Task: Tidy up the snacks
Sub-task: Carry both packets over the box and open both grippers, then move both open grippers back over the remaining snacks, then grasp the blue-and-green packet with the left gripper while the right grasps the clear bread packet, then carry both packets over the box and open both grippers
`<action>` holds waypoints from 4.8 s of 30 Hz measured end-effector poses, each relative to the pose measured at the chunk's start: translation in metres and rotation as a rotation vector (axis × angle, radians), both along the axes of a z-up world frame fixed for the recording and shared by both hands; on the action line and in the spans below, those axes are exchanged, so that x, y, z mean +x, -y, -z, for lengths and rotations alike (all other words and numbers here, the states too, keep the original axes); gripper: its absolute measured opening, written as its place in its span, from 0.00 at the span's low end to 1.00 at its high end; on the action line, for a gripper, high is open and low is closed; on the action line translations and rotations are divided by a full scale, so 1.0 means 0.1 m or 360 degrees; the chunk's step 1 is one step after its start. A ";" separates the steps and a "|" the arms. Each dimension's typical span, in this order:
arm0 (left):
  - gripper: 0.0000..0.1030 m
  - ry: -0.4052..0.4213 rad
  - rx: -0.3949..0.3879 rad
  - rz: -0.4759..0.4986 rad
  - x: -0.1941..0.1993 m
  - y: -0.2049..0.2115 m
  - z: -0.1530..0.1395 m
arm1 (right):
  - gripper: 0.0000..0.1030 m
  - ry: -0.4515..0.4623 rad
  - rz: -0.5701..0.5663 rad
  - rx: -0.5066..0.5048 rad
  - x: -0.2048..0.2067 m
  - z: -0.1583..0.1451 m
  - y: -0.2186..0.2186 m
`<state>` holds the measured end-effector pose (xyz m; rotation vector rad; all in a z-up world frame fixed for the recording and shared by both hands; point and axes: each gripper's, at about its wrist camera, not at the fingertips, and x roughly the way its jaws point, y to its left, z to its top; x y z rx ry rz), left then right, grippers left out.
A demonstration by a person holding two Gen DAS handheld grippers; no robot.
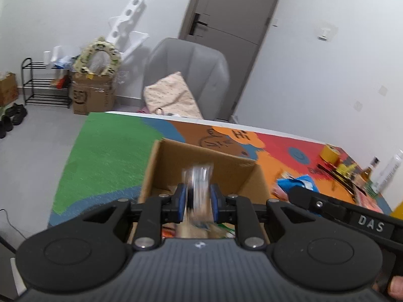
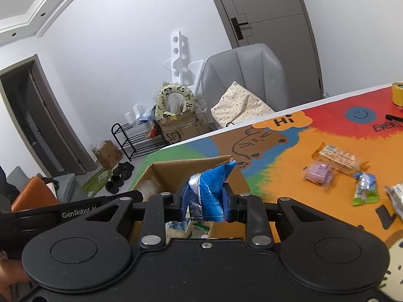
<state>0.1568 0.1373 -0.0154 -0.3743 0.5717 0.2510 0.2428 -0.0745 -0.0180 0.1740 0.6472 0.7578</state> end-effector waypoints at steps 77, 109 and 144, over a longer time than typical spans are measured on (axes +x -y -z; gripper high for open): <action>0.83 -0.0056 0.0091 0.0489 1.05 1.85 0.16 | 1.00 -0.0107 0.0507 -0.0180 0.73 0.66 2.01; 0.49 -0.0253 0.0075 0.0549 2.06 2.33 1.02 | 0.57 -0.0076 0.0434 -0.0323 1.13 1.12 1.99; 0.22 -0.0113 0.0127 0.0587 1.05 2.06 0.44 | 0.54 -0.0007 0.0502 -0.0138 0.42 0.71 1.88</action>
